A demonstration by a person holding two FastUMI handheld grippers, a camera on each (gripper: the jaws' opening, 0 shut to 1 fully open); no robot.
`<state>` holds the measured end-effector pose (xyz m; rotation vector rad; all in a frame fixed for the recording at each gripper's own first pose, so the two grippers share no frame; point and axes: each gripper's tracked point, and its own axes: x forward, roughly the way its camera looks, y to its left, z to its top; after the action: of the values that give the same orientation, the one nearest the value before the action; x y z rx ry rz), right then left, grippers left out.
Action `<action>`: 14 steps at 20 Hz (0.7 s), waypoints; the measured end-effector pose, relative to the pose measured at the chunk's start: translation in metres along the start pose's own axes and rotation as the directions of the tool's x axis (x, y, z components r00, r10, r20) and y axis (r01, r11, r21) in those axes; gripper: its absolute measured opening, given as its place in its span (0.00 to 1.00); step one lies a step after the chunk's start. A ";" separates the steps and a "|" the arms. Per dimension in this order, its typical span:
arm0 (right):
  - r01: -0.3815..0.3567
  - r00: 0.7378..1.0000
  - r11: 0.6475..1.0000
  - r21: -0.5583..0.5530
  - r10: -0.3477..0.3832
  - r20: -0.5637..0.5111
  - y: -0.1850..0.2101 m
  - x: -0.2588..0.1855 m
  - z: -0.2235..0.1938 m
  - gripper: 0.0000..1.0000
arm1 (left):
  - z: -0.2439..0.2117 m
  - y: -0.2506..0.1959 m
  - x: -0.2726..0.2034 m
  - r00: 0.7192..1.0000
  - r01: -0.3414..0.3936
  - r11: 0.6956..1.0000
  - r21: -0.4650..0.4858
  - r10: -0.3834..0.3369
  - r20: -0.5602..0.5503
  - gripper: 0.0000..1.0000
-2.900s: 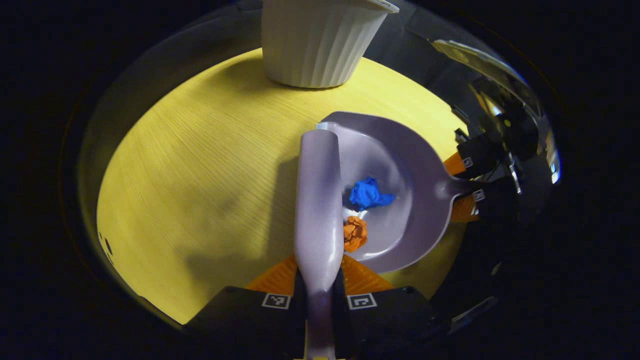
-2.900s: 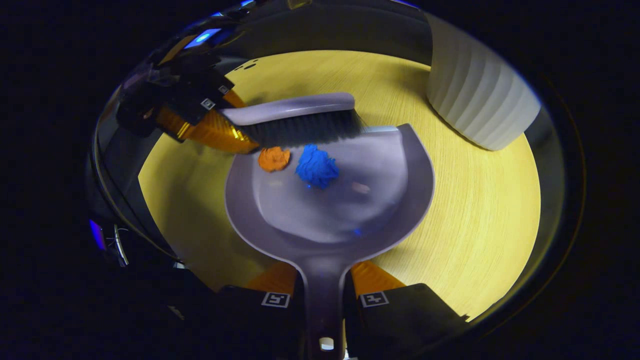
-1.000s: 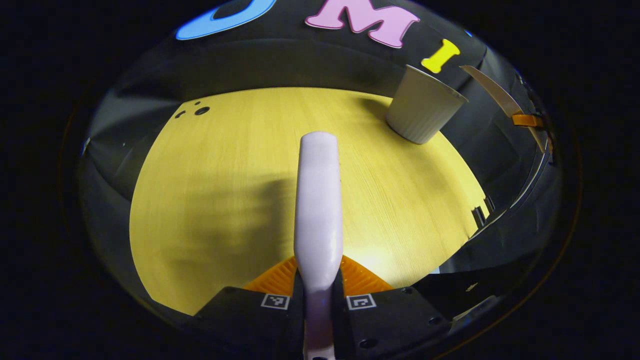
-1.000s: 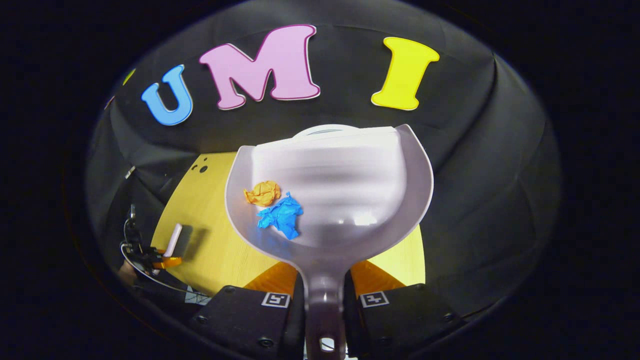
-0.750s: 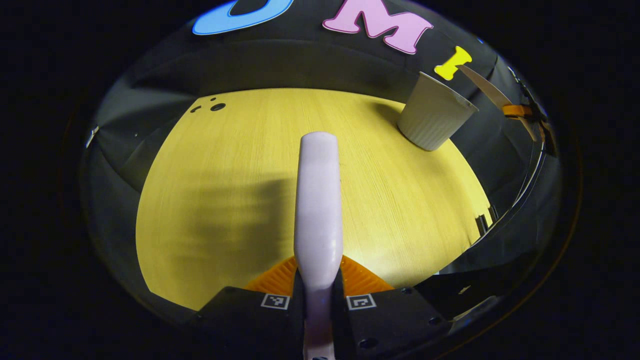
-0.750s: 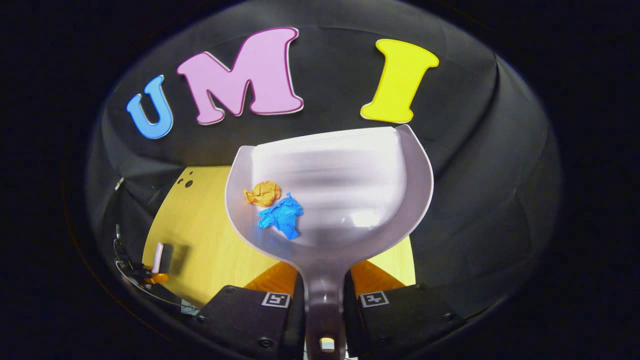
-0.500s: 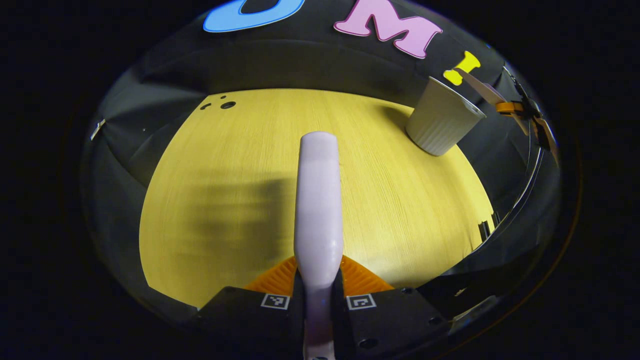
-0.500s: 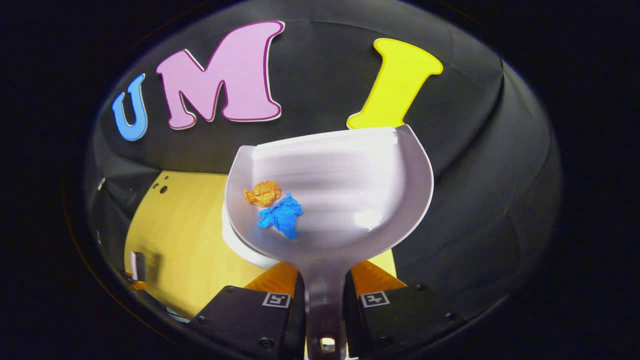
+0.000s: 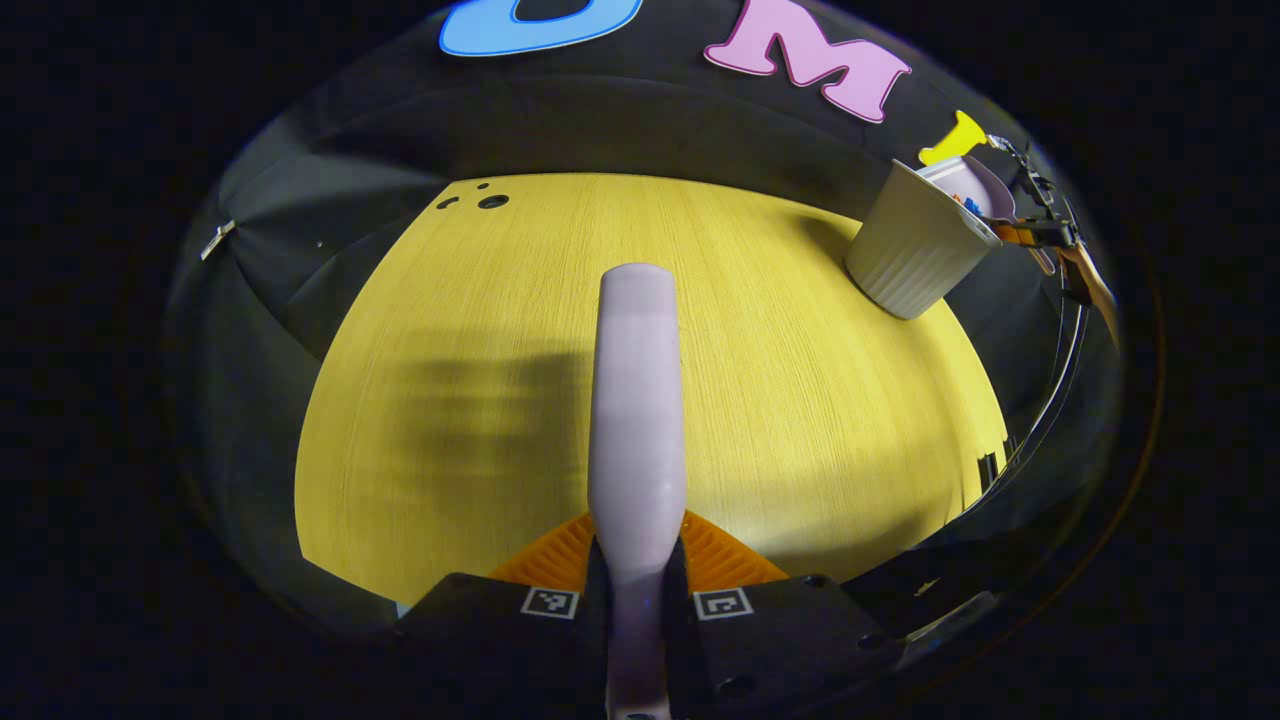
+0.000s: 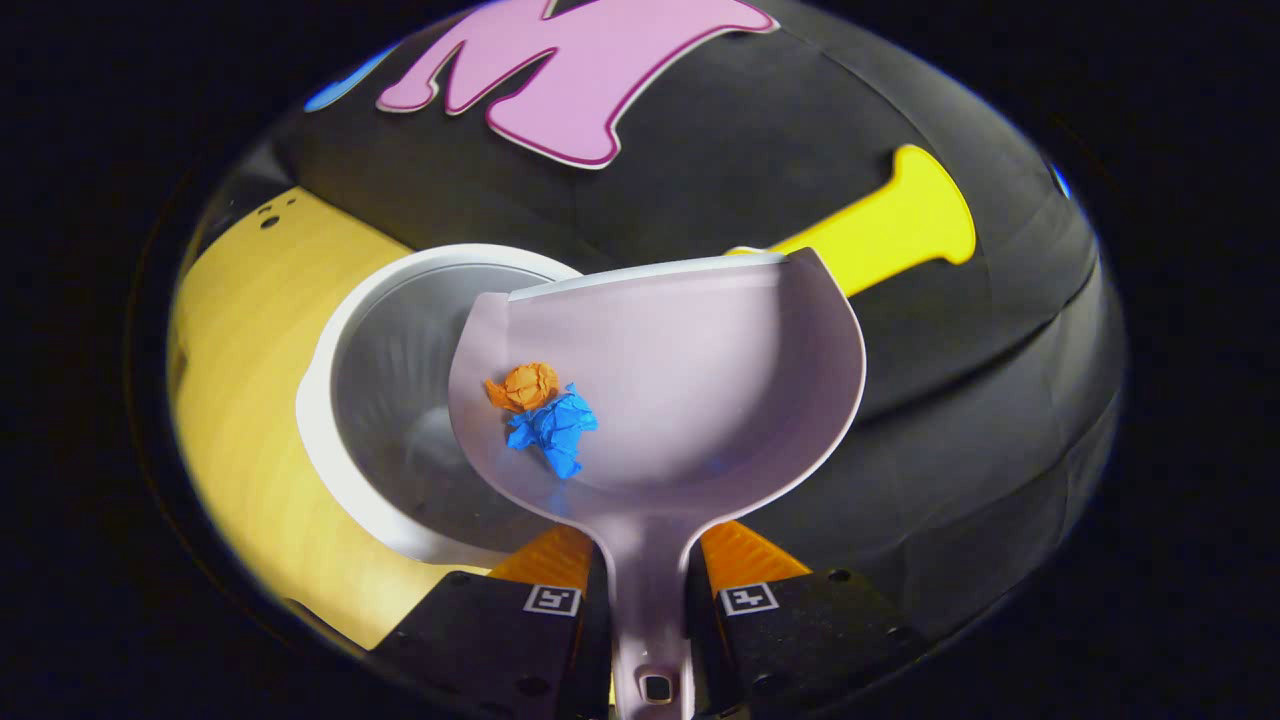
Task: Pick up the small broom and dustpan from the desktop, sweep the trash into the dustpan with the broom, and then empty the trash into the garbage bin.
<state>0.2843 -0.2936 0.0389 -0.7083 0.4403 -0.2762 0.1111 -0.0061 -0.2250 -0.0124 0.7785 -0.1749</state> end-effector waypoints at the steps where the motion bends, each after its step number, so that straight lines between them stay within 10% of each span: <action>1: 0.022 1.000 0.998 -0.062 -0.022 0.014 -0.001 0.003 0.002 0.36 | -0.001 0.001 0.000 1.000 0.000 1.000 -0.003 -0.001 -0.002 0.27; 14: 0.229 0.973 0.767 -0.600 -0.170 0.155 -0.054 -0.037 -0.008 0.36 | -0.019 0.000 0.004 1.000 -0.005 1.000 -0.014 0.005 -0.023 0.28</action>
<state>0.2425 -0.3229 0.0806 -1.4169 0.3645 -0.3013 0.1007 -0.0055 -0.2407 -0.0221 0.8029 -0.1648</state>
